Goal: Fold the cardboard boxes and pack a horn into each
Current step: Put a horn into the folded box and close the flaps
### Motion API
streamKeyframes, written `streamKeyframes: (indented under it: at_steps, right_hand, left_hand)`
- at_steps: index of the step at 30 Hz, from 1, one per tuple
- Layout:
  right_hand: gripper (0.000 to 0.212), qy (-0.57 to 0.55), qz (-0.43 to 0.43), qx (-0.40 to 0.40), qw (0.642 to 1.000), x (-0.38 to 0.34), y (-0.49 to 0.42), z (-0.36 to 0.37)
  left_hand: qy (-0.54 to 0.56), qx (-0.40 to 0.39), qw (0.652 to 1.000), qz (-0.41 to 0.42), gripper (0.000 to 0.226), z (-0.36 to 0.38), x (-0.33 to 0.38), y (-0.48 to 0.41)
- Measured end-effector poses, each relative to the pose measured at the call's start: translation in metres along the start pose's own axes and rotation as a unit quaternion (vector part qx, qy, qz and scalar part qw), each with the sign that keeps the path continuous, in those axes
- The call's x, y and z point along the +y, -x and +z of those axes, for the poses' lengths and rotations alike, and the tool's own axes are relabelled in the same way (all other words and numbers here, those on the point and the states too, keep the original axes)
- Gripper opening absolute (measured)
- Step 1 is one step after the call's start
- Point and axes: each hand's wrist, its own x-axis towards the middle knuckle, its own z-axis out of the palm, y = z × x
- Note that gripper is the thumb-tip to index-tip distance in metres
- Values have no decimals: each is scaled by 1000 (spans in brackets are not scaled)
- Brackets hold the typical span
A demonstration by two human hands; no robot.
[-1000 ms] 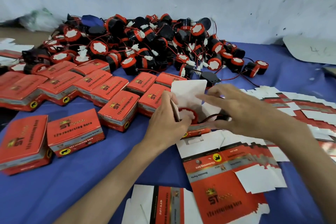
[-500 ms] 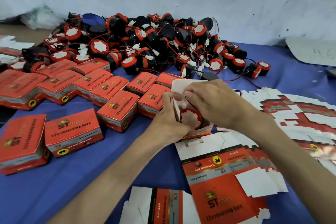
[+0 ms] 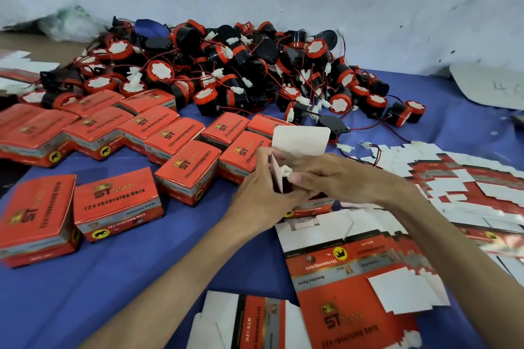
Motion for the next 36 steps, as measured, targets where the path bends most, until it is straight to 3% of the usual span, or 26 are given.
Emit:
streamKeyframes:
  at_steps: [3,9,12,14,16,17,19,21,22,23,25,27,29,31,33,36]
  right_hand:
    - [38,21,3,8,1000,0,-4,5]
    - [13,94,-49,120,987,1,-10,8]
    - [11,130,-62,170,975,3,-11,14]
    - [12,161,-66,154,973,4,-10,15]
    - [14,185,-84,122,971,6,-10,13]
    - [16,189,-103,131,968,7,-8,12]
    - [17,205,-128,251,937,13,0,9]
    - [18,180,-97,449,870,27,11,7]
    - [17,121,-76,506,850,35,18,7]
    - [16,27,-62,516,854,40,24,8]
    - [19,-139,-43,427,892,45,29,16]
    - [19,-144,-72,345,925,44,28,30]
    - [11,-179,-83,318,927,44,22,37]
    - [35,-310,-78,315,894,42,20,34]
    - [45,-345,-58,324,879,44,18,29]
    - [28,-322,-64,326,886,45,15,31]
  left_hand:
    - [3,-4,1000,16,57,0,-3,0]
    - [24,-29,998,42,64,-2,-5,-1]
    - [44,-85,994,55,74,-7,-12,0]
    - [44,-102,992,55,57,-7,-10,-4]
    - [108,-44,993,21,14,-5,-4,-10]
    - [129,-4,992,17,11,-5,-3,-11]
    - [125,30,991,36,21,0,-2,-8]
    - [69,36,996,53,19,4,-5,-5]
    - [43,40,997,53,15,7,-6,-6]
    - [23,45,998,49,19,10,-7,-8]
    - [2,55,997,60,40,15,-5,-10]
    - [17,74,990,120,64,18,-2,-9]
    - [36,86,982,165,81,18,-2,-7]
    - [1,100,976,194,73,17,-2,-7]
    - [-62,125,965,220,41,15,-4,-8]
    - [-83,120,963,228,22,11,-6,-7]
